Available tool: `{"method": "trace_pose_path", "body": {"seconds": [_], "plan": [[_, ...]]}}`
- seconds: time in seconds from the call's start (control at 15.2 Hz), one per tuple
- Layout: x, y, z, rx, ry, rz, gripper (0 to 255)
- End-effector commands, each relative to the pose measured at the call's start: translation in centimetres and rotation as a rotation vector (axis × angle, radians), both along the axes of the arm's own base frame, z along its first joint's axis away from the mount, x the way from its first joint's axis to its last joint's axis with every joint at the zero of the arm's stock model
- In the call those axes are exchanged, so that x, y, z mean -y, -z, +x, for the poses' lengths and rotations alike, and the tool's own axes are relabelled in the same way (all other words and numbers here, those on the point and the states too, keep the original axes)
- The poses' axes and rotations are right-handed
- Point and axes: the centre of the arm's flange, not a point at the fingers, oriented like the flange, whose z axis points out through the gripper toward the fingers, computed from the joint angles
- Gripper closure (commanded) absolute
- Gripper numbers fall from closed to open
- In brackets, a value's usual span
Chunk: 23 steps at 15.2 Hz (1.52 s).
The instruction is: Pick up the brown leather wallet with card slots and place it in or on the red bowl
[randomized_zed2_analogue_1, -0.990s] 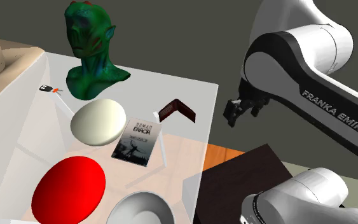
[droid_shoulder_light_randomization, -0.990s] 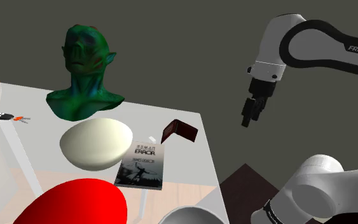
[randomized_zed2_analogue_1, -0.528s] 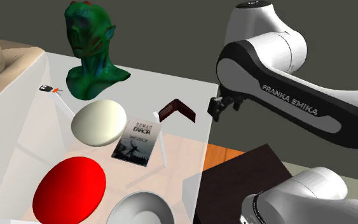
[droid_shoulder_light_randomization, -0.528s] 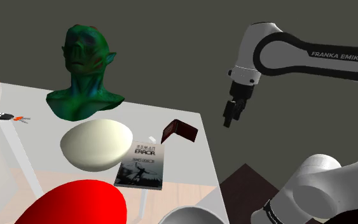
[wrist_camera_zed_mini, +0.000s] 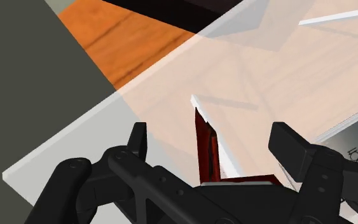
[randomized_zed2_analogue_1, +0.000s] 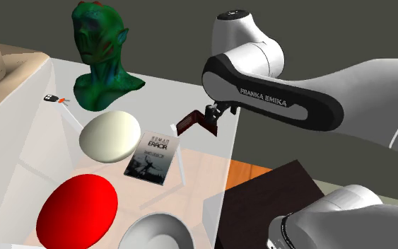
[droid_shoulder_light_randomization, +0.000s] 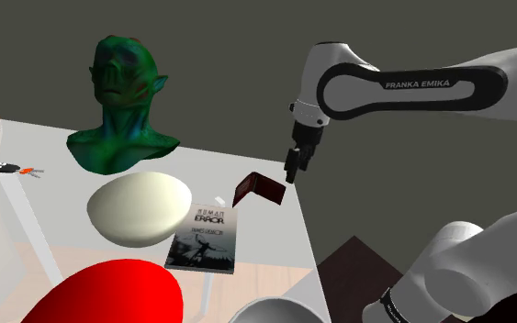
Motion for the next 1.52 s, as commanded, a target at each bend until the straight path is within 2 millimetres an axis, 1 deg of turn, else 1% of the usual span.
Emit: {"method": "trace_pose_path", "body": {"seconds": [0.0, 0.26, 0.33, 0.86, 1.32, 1.39, 1.45], "plan": [[-1.1, 1.3, 2.1, 0.013, -0.036, -0.003, 0], [-4.1, 3.3, 5.7, 0.038, -0.106, -0.011, 0], [-4.5, 3.6, 6.2, 0.042, -0.116, -0.013, 0], [-4.4, 7.6, 6.0, 0.042, -0.116, -0.013, 0], [-4.4, 7.5, 6.0, 0.042, -0.116, -0.013, 0], [-4.4, 7.5, 6.0, 0.042, -0.116, -0.013, 255], [-4.4, 7.5, 6.0, 0.042, -0.116, -0.013, 255]]}}
